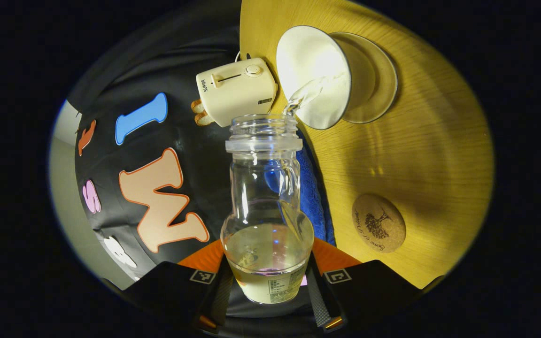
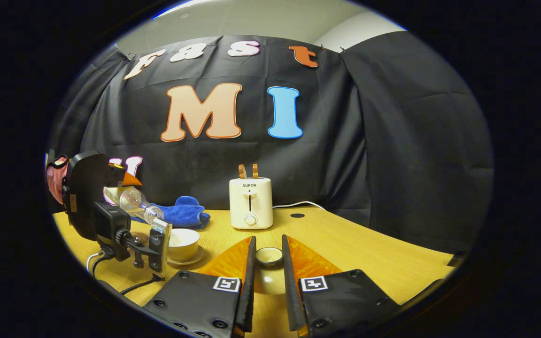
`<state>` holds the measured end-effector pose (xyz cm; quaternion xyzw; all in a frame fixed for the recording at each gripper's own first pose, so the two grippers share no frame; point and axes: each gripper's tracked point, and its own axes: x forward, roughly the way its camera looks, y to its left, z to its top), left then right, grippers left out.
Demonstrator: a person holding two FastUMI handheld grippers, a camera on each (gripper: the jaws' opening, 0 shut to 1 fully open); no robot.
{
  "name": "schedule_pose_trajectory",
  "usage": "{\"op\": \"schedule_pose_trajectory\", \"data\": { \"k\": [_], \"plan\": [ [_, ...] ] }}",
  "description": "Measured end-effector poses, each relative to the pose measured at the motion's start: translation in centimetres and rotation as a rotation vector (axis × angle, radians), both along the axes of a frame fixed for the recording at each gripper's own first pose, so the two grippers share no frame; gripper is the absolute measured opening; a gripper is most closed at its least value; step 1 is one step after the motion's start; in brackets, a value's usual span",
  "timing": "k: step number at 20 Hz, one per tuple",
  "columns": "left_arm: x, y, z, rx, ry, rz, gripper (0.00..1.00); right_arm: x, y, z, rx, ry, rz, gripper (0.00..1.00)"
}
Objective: Open the teacup lid with one hand, grasp the water bottle and pour water into the teacup with the other hand; after pouring, place the water bottle on the coaster and then close the teacup lid.
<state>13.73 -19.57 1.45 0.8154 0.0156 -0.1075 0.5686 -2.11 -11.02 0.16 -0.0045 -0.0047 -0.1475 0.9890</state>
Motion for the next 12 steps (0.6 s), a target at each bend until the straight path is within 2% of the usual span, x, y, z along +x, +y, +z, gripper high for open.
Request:
{"op": "schedule_pose_trajectory", "data": {
  "k": [12],
  "plan": [
    [0.6,-1.2,5.2,0.137,-0.107,-0.039,0.68,0.0,0.0,0.0,0.000,0.001,0.000,0.32]
  ]
}}
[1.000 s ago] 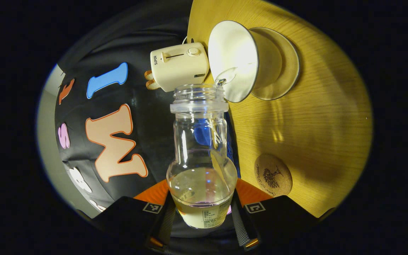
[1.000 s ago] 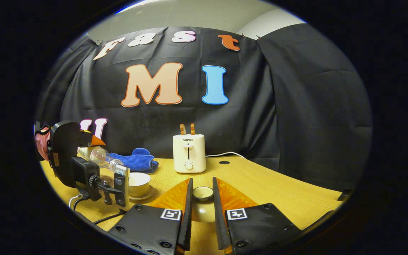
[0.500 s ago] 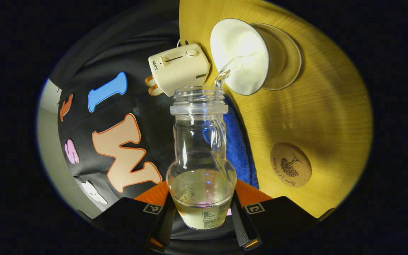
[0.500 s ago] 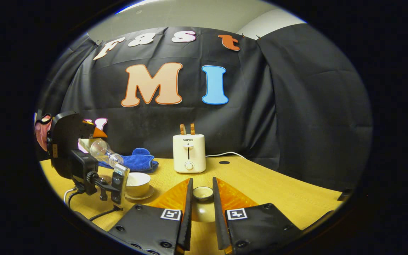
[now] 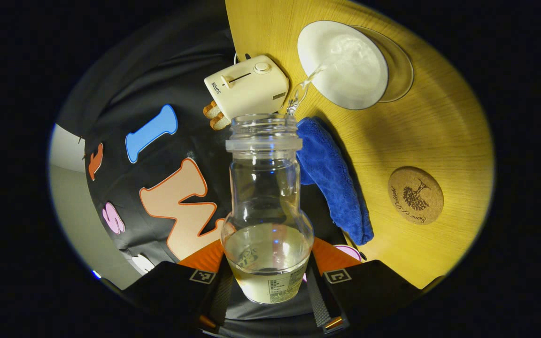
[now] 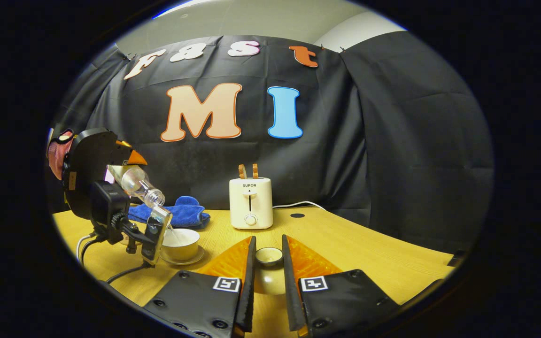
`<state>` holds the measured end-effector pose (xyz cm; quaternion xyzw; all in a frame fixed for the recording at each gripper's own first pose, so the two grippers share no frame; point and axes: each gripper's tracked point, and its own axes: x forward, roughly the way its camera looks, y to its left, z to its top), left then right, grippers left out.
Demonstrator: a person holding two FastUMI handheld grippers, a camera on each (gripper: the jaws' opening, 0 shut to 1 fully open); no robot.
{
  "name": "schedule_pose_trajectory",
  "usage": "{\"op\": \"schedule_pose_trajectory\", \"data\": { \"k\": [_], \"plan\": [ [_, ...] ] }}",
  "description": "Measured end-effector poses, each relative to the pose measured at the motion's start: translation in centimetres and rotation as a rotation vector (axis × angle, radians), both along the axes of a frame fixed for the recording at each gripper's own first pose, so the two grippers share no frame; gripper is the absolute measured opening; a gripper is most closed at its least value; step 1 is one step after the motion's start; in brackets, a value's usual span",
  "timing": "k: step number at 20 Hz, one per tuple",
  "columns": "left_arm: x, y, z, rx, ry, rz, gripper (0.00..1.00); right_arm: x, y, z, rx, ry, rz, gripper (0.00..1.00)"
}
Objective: Open the teacup lid with one hand, grasp the water bottle and pour water into the teacup with the other hand; after pouring, place the water bottle on the coaster and then close the teacup lid.
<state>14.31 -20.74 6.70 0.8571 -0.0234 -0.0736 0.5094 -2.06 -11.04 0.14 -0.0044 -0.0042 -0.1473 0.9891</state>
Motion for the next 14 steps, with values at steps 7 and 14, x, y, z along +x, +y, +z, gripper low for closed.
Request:
{"op": "schedule_pose_trajectory", "data": {
  "k": [7,14],
  "plan": [
    [-0.1,0.1,0.1,0.020,-0.007,0.014,0.68,-0.2,-0.5,0.0,0.000,0.000,-0.007,0.32],
    [-0.6,0.8,-4.9,-0.292,0.174,0.078,0.68,-0.1,-0.4,0.0,-0.001,0.000,-0.010,0.32]
  ]
}}
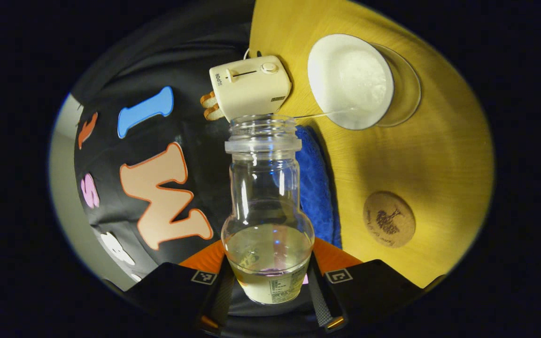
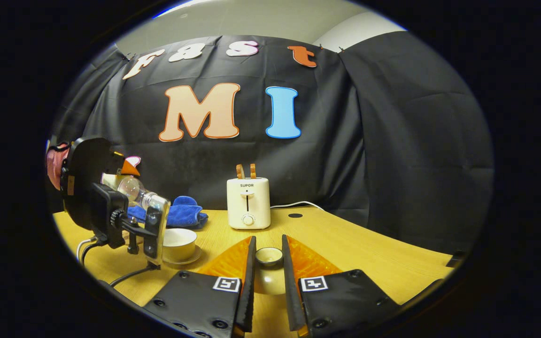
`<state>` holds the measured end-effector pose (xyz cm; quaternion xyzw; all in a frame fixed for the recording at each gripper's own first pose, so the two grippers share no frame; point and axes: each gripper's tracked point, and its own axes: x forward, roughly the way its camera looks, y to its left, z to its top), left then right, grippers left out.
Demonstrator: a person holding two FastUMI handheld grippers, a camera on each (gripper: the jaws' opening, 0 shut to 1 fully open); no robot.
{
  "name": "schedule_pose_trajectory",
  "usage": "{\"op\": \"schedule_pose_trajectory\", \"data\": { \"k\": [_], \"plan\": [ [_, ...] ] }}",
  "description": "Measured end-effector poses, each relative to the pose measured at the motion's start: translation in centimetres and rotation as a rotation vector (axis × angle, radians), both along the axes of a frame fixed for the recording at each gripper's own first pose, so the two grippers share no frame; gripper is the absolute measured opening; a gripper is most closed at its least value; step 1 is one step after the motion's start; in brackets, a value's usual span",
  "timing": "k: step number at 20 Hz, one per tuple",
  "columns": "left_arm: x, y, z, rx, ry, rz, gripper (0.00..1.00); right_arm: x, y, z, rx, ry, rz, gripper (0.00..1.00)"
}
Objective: Open the teacup lid with one hand, grasp the water bottle and pour water into the teacup with the other hand; after pouring, place the water bottle on the coaster and then close the teacup lid.
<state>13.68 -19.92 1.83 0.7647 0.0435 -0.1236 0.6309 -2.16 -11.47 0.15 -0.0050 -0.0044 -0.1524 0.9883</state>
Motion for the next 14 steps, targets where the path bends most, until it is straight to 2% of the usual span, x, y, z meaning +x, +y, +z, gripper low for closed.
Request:
{"op": "schedule_pose_trajectory", "data": {
  "k": [2,7,10,14],
  "plan": [
    [-0.5,-0.1,-1.7,-0.171,0.074,0.026,0.67,0.0,0.0,0.0,0.001,0.000,0.000,0.32],
    [-1.1,0.0,-4.3,-0.682,0.250,0.123,0.68,0.0,0.0,0.0,0.001,0.000,0.000,0.32],
    [-0.9,0.0,-3.5,-0.972,0.305,0.169,0.68,0.0,0.0,0.0,0.000,0.000,-0.001,0.32],
    [-0.8,1.8,-1.5,-1.304,0.339,0.210,0.67,-0.3,-0.3,0.1,0.000,0.001,-0.011,0.33]
  ]
}}
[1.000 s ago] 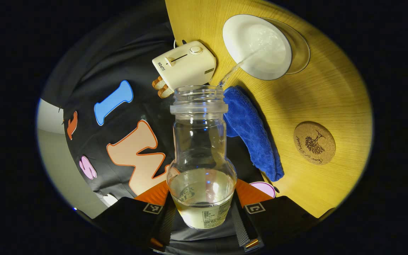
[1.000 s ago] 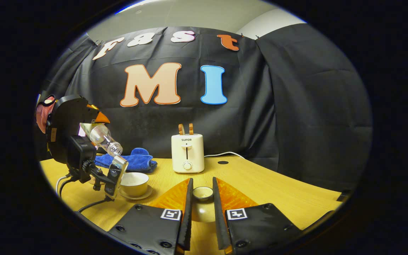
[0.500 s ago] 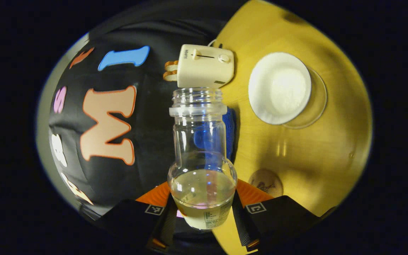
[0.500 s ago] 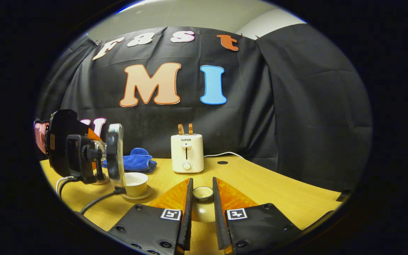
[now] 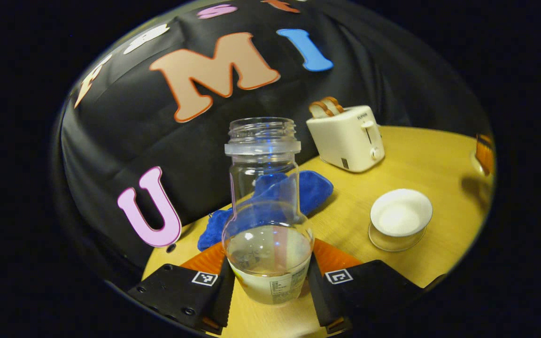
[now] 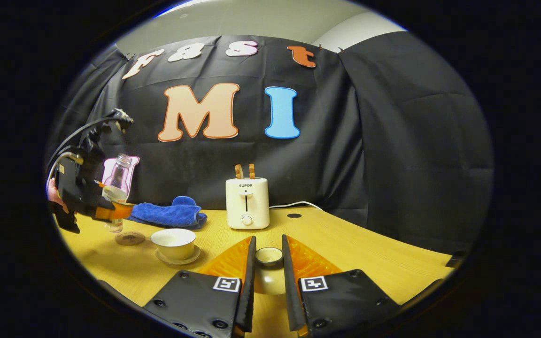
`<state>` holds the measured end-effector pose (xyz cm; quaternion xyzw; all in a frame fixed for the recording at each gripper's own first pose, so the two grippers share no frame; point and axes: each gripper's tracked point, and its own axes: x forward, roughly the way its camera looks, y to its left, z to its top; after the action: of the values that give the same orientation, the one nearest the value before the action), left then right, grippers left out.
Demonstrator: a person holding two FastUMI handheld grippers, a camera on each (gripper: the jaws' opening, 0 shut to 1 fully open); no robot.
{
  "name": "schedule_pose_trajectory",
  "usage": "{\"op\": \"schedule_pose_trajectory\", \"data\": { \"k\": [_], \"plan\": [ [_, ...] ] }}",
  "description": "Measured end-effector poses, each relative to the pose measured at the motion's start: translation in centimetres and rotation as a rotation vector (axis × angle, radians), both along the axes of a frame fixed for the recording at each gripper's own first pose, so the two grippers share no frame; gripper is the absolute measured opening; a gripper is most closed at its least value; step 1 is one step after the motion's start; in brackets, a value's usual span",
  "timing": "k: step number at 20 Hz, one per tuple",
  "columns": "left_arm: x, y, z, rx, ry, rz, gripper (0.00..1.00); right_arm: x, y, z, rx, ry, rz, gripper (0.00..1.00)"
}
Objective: Open the teacup lid with one hand, grasp the water bottle and pour water into the teacup with the other hand; after pouring, place the water bottle on the coaster and then close the teacup lid.
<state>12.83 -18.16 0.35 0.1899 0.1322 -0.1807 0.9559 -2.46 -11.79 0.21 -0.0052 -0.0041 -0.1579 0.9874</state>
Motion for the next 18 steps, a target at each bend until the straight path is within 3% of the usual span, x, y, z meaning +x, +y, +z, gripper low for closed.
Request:
{"op": "schedule_pose_trajectory", "data": {
  "k": [5,11,18],
  "plan": [
    [1.0,1.3,1.0,-0.200,-0.028,0.032,0.67,0.0,-0.1,0.1,0.000,0.000,-0.014,0.33],
    [2.0,0.7,-1.4,-0.418,0.017,0.034,0.67,0.0,-0.1,0.1,0.000,0.001,-0.016,0.32],
    [3.5,0.9,-2.9,-0.447,0.033,0.030,0.69,0.0,-0.1,0.1,0.000,0.001,-0.016,0.33]
  ]
}}
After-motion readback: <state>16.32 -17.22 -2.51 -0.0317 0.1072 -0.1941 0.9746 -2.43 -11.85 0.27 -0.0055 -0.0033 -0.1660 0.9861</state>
